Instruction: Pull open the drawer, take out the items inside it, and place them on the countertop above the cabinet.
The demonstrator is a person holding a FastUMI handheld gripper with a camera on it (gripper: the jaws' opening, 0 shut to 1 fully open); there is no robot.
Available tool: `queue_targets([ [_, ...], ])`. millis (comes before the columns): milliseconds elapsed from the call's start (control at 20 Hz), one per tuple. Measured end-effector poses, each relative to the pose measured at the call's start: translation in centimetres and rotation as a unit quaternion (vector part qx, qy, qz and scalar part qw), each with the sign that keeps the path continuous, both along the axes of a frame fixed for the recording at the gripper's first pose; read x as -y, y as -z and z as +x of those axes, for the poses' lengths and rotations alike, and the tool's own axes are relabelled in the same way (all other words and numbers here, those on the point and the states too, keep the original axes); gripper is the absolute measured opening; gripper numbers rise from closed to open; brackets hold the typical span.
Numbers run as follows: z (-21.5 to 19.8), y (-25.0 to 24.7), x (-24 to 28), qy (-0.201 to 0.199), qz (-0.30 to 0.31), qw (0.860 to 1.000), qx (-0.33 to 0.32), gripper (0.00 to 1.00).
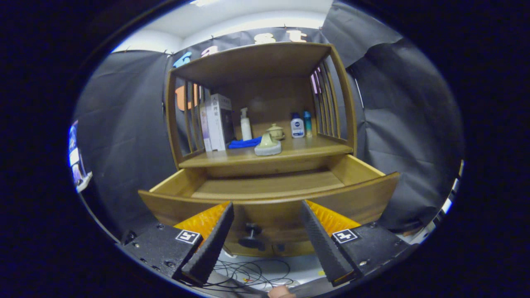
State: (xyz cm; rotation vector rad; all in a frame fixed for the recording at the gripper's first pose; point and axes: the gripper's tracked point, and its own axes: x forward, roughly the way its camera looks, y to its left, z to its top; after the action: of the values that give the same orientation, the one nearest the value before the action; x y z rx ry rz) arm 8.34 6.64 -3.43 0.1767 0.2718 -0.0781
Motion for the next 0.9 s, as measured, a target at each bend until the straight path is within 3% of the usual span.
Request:
queue_targets([
  [450, 1.7, 4.1, -0.7, 0.024, -0.049, 0.999, 0.001, 1.0],
  [900, 3.6, 4.1, -0.8, 0.041, -0.064, 0.997, 0.014, 1.0],
])
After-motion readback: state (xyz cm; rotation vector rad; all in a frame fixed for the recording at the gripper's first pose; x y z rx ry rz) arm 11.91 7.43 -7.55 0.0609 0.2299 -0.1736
